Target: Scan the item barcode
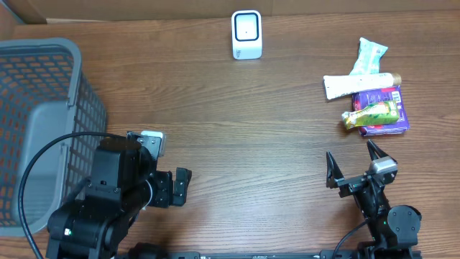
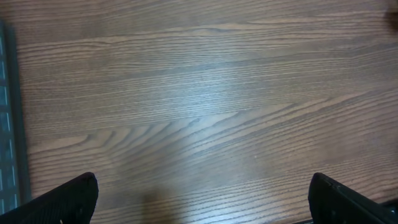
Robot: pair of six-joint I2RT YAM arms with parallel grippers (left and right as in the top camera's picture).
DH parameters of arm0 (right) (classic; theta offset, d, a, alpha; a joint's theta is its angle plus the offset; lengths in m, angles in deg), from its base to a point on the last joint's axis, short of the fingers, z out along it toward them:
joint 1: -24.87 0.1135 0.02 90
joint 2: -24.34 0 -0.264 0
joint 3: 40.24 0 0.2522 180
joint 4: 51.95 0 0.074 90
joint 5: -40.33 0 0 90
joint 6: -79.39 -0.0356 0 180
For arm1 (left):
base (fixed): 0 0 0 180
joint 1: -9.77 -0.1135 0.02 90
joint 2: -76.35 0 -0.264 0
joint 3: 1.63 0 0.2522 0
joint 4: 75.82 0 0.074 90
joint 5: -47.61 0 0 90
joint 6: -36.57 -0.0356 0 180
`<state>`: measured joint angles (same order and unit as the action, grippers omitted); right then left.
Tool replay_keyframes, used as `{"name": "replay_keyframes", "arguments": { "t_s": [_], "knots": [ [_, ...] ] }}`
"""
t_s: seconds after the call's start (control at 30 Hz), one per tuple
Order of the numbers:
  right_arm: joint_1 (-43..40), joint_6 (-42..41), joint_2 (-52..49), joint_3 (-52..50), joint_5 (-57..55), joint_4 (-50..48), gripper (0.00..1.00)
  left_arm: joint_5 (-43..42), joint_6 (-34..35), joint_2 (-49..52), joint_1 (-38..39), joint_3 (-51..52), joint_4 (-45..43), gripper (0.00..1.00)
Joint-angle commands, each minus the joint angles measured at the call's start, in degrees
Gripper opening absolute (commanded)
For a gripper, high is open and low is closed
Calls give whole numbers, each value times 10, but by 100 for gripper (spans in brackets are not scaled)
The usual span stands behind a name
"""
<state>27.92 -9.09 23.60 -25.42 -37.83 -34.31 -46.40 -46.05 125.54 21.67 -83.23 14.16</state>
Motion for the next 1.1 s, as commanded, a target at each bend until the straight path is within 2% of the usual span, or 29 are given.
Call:
{"name": "replay_keyframes", "arguments": {
  "t_s": [0.0,0.53,0.67,0.8,1.07],
  "knots": [
    [4,0,6,-6,2,-3,100,6,5,-1,-3,-1,-2,100],
    [4,0,6,-6,2,-3,100,17,-5,-14,-4,8,-14,100],
    [4,0,6,-6,2,-3,100,20,-52,-80,-28,64,-125,100],
    [4,0,6,-6,2,-3,100,-25,-140,-181,-61,189,-317,99],
    [4,0,6,-6,2,-3,100,-30,-226,-364,-89,447,-649,100]
  ]
}}
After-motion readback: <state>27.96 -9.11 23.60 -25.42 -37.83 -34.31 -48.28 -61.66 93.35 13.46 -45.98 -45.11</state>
